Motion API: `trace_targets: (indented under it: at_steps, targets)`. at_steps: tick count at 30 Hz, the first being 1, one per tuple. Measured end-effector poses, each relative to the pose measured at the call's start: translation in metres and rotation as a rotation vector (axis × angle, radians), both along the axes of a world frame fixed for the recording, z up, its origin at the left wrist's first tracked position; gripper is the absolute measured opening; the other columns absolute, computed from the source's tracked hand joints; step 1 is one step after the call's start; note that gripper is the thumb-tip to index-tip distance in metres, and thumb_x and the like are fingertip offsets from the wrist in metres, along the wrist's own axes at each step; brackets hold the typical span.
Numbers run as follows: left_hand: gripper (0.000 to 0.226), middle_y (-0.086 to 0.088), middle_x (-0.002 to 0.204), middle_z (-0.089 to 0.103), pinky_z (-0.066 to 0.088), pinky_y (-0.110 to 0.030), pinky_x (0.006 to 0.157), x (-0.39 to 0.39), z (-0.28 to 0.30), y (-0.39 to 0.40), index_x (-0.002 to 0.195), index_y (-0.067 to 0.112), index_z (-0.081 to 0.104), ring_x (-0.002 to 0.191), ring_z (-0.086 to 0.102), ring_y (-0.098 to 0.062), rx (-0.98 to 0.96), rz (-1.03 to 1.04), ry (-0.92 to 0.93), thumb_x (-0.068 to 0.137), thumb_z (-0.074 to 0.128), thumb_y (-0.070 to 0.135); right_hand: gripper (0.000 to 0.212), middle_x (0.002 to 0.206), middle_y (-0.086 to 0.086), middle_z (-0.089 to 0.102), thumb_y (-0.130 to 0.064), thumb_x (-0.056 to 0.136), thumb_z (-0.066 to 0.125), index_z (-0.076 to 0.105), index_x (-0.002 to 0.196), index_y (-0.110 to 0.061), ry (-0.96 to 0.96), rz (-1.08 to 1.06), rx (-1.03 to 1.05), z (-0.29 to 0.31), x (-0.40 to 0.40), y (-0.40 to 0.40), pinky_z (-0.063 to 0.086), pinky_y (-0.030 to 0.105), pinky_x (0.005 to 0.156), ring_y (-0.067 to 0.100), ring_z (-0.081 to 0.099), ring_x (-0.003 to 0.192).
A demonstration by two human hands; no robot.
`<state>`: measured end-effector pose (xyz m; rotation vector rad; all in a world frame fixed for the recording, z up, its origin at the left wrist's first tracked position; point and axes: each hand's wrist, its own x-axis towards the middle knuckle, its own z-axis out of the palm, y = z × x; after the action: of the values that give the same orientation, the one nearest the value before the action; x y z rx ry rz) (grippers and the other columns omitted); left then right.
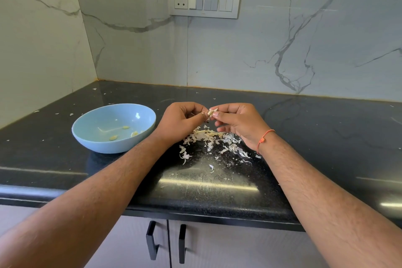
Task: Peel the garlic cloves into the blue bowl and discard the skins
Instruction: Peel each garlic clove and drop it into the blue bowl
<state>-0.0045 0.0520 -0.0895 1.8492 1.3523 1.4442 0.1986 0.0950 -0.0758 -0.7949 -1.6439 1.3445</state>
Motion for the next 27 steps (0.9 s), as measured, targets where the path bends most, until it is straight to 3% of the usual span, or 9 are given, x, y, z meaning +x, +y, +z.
trace_targets:
  at_steps: [6,9,12,14,16,19,24,27]
  targets:
    - [0.009,-0.009,0.074,0.073,0.051,-0.031,0.063,-0.0015,-0.0002,0.0013,0.088,0.021,0.079,0.062,0.056,-0.01,0.028,0.109,-0.02,0.095,0.075,0.023,0.014,0.092,0.018,0.078,-0.003,0.09,0.077,0.08,0.104,-0.003,-0.043,-0.011,0.006,0.0011,-0.0008,-0.0019,0.062,0.029,0.074,0.016,0.068,0.076]
    - [0.007,-0.008,0.081,0.077,0.059,-0.037,0.07,-0.0031,-0.0003,0.0027,0.095,0.021,0.079,0.067,0.062,-0.014,0.052,0.132,-0.053,0.097,0.074,0.025,0.014,0.092,0.018,0.078,-0.004,0.09,0.077,0.081,0.104,-0.002,-0.054,-0.044,0.001,0.0014,-0.0009,-0.0011,0.062,0.029,0.073,0.016,0.068,0.075]
    - [0.014,0.002,0.084,0.079,0.055,-0.027,0.061,0.0015,0.0006,-0.0002,0.108,0.018,0.08,0.064,0.064,-0.006,0.034,0.049,-0.072,0.095,0.079,0.024,0.014,0.089,0.012,0.079,-0.005,0.091,0.077,0.081,0.103,-0.004,-0.033,-0.096,0.021,0.0018,-0.0011,0.0007,0.062,0.028,0.07,0.016,0.069,0.075]
    - [0.018,0.005,0.081,0.079,0.049,-0.015,0.059,0.0036,0.0006,-0.0023,0.108,0.014,0.082,0.06,0.062,0.001,0.023,0.005,-0.036,0.093,0.082,0.025,0.018,0.093,0.012,0.08,-0.005,0.09,0.078,0.081,0.107,-0.005,-0.033,-0.118,0.038,0.0021,-0.0011,0.0008,0.062,0.027,0.069,0.015,0.069,0.074]
    - [0.019,0.006,0.081,0.08,0.048,-0.011,0.061,0.0035,0.0005,-0.0031,0.107,0.012,0.082,0.062,0.063,0.003,0.018,-0.019,-0.009,0.092,0.082,0.023,0.028,0.098,0.015,0.079,-0.004,0.089,0.079,0.077,0.116,-0.007,-0.038,-0.113,0.037,0.0023,-0.0008,0.0011,0.062,0.029,0.072,0.015,0.07,0.074]
    - [0.017,0.007,0.077,0.078,0.049,-0.014,0.06,0.0022,0.0016,-0.0028,0.107,0.012,0.082,0.062,0.064,0.001,0.012,-0.011,-0.024,0.093,0.08,0.022,0.037,0.099,0.018,0.079,-0.004,0.087,0.082,0.073,0.123,-0.009,-0.053,-0.106,0.023,0.0032,-0.0004,0.0017,0.063,0.032,0.076,0.016,0.07,0.075]
    - [0.011,-0.001,0.079,0.077,0.059,-0.035,0.062,-0.0027,0.0002,0.0013,0.103,0.02,0.081,0.067,0.066,-0.012,0.01,0.07,-0.061,0.095,0.079,0.027,0.031,0.093,0.015,0.079,-0.002,0.083,0.083,0.076,0.113,-0.006,-0.047,-0.105,-0.003,0.0058,-0.0002,-0.0003,0.062,0.03,0.073,0.017,0.069,0.074]
    - [0.014,0.003,0.079,0.079,0.051,-0.023,0.058,-0.0007,-0.0004,0.0001,0.106,0.022,0.081,0.058,0.061,-0.007,-0.019,0.042,-0.03,0.093,0.08,0.018,0.027,0.09,0.013,0.079,-0.002,0.08,0.086,0.078,0.106,-0.005,-0.048,-0.117,-0.015,0.0062,0.0001,-0.0001,0.062,0.03,0.072,0.016,0.07,0.073]
